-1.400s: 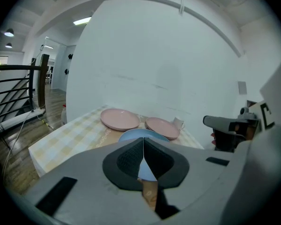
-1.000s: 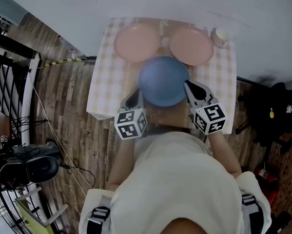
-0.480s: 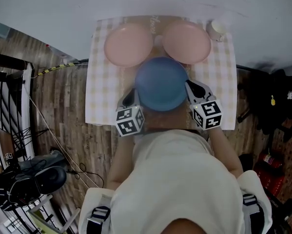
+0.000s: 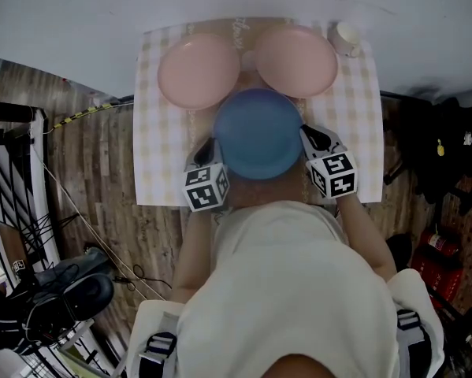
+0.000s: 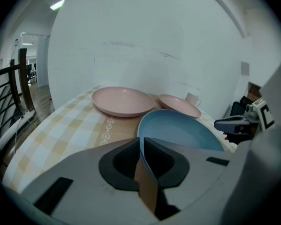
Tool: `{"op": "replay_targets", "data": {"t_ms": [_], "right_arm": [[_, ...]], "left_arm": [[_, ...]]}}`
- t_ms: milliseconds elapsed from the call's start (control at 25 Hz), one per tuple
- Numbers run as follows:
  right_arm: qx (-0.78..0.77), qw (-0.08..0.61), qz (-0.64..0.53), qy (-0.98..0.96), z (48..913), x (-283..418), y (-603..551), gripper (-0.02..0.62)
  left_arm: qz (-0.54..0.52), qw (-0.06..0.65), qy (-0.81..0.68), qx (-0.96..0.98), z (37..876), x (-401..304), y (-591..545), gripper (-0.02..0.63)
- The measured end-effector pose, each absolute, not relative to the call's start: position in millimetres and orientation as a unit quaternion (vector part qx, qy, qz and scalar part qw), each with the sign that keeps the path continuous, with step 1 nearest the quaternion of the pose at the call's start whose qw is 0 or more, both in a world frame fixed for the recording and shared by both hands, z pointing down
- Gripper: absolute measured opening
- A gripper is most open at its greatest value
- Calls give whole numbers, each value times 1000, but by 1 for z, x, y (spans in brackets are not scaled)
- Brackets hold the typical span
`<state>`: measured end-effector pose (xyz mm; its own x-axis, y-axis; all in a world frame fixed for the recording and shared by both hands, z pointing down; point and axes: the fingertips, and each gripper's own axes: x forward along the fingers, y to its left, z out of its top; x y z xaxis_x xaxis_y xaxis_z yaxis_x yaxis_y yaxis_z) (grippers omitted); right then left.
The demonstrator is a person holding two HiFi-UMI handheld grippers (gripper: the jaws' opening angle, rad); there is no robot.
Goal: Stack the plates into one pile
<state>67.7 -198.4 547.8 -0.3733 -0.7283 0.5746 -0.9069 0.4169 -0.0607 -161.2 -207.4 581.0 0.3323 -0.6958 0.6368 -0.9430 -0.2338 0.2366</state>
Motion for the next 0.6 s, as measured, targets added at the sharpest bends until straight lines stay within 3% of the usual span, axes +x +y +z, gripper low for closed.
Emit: {"op": "replay_targets", "data": {"t_ms": [200, 320, 360, 600], "right_arm": [[505, 246, 195, -804, 556, 69, -205, 7], [500, 254, 202, -802, 562, 68, -210, 87], [499, 258, 204, -802, 563, 68, -211, 87], [506, 271, 207, -793, 572, 72, -215, 86]], "left_arm": [[211, 303, -535, 760, 588, -163, -213, 14], [215, 306, -525, 765, 592, -160, -216, 56], [217, 309, -522, 765, 593, -160, -217, 89], [224, 317, -515, 764, 599, -158, -221, 87]]}}
